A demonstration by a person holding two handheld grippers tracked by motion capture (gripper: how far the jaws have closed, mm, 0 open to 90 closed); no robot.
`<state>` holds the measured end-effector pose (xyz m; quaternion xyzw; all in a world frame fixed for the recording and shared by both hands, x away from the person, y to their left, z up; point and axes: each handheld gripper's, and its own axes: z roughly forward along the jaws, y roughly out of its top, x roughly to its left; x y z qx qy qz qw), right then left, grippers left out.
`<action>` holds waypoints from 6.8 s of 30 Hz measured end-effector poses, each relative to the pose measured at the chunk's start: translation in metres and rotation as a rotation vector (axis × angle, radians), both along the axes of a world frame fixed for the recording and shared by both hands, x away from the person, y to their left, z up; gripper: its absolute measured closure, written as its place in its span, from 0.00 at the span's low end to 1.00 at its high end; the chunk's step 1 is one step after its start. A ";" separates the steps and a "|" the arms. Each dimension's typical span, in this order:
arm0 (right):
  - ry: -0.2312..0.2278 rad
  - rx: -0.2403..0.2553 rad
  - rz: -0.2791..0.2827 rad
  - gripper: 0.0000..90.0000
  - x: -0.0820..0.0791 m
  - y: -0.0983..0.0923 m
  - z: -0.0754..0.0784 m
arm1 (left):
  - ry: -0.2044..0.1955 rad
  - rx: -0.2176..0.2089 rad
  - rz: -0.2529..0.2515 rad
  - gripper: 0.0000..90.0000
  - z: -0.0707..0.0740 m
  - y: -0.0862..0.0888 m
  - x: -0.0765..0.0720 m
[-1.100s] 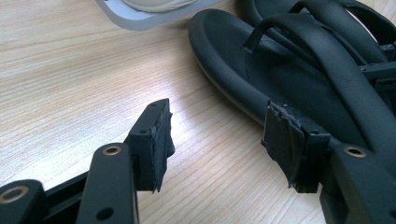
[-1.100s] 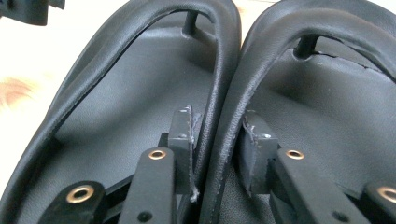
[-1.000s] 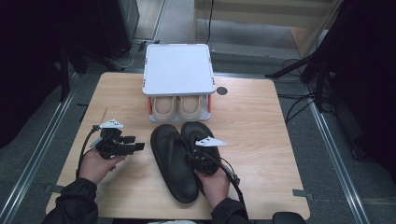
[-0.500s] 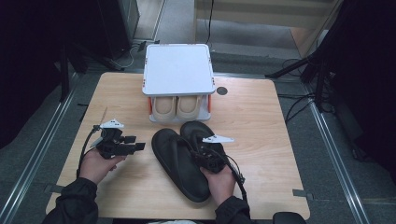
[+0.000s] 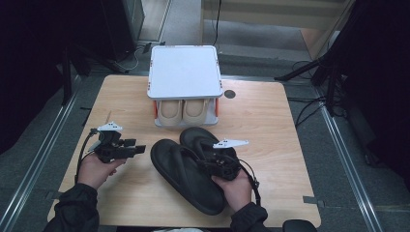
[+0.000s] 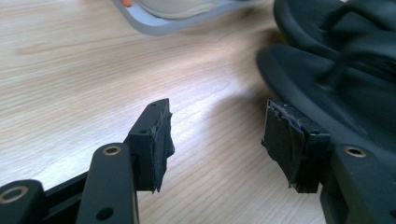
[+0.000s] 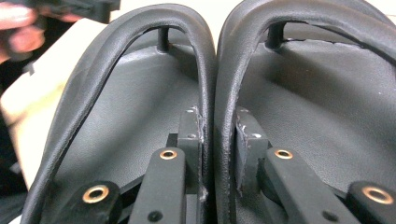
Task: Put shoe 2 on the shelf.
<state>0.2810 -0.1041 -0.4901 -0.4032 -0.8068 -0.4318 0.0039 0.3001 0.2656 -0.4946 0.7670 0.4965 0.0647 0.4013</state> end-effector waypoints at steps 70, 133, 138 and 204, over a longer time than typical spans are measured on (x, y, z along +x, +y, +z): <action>-0.070 -0.026 0.501 0.85 0.081 0.050 0.137 | 0.041 0.021 0.168 0.45 -0.012 0.043 -0.040; -0.022 -0.089 -0.607 0.85 0.259 0.138 0.146 | 0.042 -0.005 0.108 0.45 -0.012 0.035 -0.035; -0.029 -0.095 -0.632 0.85 0.260 0.134 0.148 | 0.042 -0.008 0.109 0.45 -0.012 0.035 -0.035; -0.062 -0.039 -0.348 0.59 0.207 0.100 0.168 | 0.045 -0.008 0.069 0.44 -0.011 0.024 -0.020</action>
